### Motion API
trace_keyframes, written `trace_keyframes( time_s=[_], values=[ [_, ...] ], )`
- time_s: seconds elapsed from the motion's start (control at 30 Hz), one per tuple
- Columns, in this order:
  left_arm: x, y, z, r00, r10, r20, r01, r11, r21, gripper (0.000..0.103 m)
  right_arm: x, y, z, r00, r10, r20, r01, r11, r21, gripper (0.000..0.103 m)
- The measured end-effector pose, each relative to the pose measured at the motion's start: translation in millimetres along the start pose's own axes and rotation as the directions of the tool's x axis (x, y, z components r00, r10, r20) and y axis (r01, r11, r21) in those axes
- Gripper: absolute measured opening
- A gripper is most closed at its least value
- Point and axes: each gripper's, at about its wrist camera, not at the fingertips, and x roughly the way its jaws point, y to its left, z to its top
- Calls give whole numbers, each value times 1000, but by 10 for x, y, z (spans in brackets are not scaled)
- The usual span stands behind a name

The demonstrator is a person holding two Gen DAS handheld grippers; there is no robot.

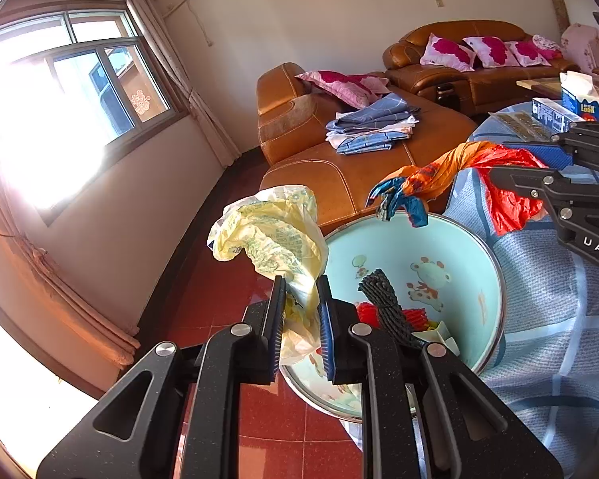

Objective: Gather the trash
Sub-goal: 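Carry the yellow bag and orange-red wrapper with both tools over the bin, then open both tools to drop the yellow bag and orange-red wrapper into the bin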

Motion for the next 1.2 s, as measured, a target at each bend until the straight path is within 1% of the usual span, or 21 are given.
trace_keyframes(
  time_s=[0.57,0.67,0.73,0.83,0.87,0.9,0.97,1.0,1.03,1.07,1.1,1.17,1.2],
  values=[
    [30,28,-4,1000,-21,-4,21,1000,-4,16,15,70,5,1000,5,-13,-5,1000,-25,21],
    [34,33,-4,1000,-23,-1,23,1000,-10,18,23,80,6,1000,9,-14,-9,1000,-30,22],
    [38,47,4,1000,-25,2,25,1000,-17,24,22,95,5,1000,16,-14,-16,999,-36,24],
    [43,45,0,1000,-19,5,19,1000,-18,27,12,108,5,1000,15,-5,-16,999,-43,25],
    [43,43,-2,1000,-20,4,20,1000,-21,30,7,104,4,1000,14,-2,-14,999,-41,25],
    [41,44,-8,1000,-17,7,17,1000,-25,33,3,93,2,1000,13,0,-13,999,-38,29],
    [54,40,-1,1000,-16,5,17,1000,-24,33,-19,69,1,1000,14,13,-13,1000,-27,35],
    [61,43,-5,1000,-17,3,17,1000,-27,35,-28,57,0,1000,14,18,-14,1000,-21,40],
    [62,47,-7,1000,-15,4,16,999,-33,45,-38,41,-2,1000,11,24,-10,1000,-13,44],
    [62,58,-7,1000,-13,8,14,999,-39,50,-48,33,-1,1000,10,28,-9,1000,-9,52],
    [61,56,-9,1000,-13,9,13,999,-41,52,-63,24,-3,999,9,36,-9,1000,-5,55],
    [68,64,-13,1000,-13,7,13,999,-44,53,-81,12,-5,999,6,46,-6,1000,0,56],
    [66,68,-13,1000,-8,9,9,999,-51,64,-90,9,-9,999,3,50,-3,1000,3,58]
  ],
)
